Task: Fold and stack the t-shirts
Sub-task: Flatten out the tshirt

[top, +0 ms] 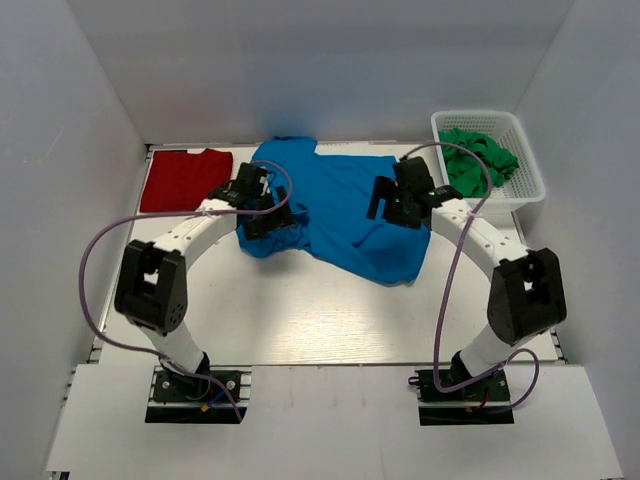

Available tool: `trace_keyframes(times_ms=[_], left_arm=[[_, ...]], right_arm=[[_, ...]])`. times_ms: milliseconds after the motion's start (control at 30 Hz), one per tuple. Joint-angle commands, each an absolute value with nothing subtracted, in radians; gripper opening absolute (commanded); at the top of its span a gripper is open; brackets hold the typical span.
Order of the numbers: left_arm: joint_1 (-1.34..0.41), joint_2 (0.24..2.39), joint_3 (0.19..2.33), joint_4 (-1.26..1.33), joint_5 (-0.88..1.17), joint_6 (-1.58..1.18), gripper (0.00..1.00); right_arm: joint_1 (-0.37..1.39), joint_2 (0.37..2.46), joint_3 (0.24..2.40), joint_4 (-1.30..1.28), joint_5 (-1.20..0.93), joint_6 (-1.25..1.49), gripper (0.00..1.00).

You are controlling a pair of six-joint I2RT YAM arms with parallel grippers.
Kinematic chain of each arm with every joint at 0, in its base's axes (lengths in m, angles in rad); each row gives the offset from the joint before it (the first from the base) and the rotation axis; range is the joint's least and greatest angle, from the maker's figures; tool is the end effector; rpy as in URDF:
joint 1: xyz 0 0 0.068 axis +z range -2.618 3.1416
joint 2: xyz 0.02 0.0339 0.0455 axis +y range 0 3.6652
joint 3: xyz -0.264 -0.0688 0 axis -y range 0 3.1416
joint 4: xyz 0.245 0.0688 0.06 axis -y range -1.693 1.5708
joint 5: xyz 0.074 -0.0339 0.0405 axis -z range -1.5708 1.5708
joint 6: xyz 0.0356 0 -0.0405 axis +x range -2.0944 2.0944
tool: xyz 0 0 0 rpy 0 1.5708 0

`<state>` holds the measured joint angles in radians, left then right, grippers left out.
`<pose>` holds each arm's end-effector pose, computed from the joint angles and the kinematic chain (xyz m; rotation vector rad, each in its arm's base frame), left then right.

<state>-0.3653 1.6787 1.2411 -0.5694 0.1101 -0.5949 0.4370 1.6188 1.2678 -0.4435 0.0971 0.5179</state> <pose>0.3295 -0.1302 0.2340 -0.2615 2.6372 -0.4840 0.3277 0.1492 0.2712 0.1439 2.3836 0.3456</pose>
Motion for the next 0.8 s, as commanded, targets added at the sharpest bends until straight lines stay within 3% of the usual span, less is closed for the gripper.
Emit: trace_keyframes(times_ms=[0, 133, 400, 767], left_arm=[[-0.394, 1.726, 1.322, -0.606, 0.054, -0.607, 0.92], [-0.422, 1.799, 1.391, -0.690, 0.005, -0.656, 0.87], [-0.451, 1.890, 1.482, -0.842, -0.103, -0.787, 0.68], [-0.451, 1.919, 1.450, -0.787, -0.104, -0.830, 0.45]], right_arm=[[0.402, 1.559, 1.185, -0.465, 0.175, 0.577, 0.90], [0.347, 1.465, 1.106, -0.491, 0.205, 0.584, 0.90], [0.268, 1.388, 1.059, -0.523, 0.252, 0.572, 0.90], [0.195, 1.364, 1.016, -0.546, 0.172, 0.546, 0.90]])
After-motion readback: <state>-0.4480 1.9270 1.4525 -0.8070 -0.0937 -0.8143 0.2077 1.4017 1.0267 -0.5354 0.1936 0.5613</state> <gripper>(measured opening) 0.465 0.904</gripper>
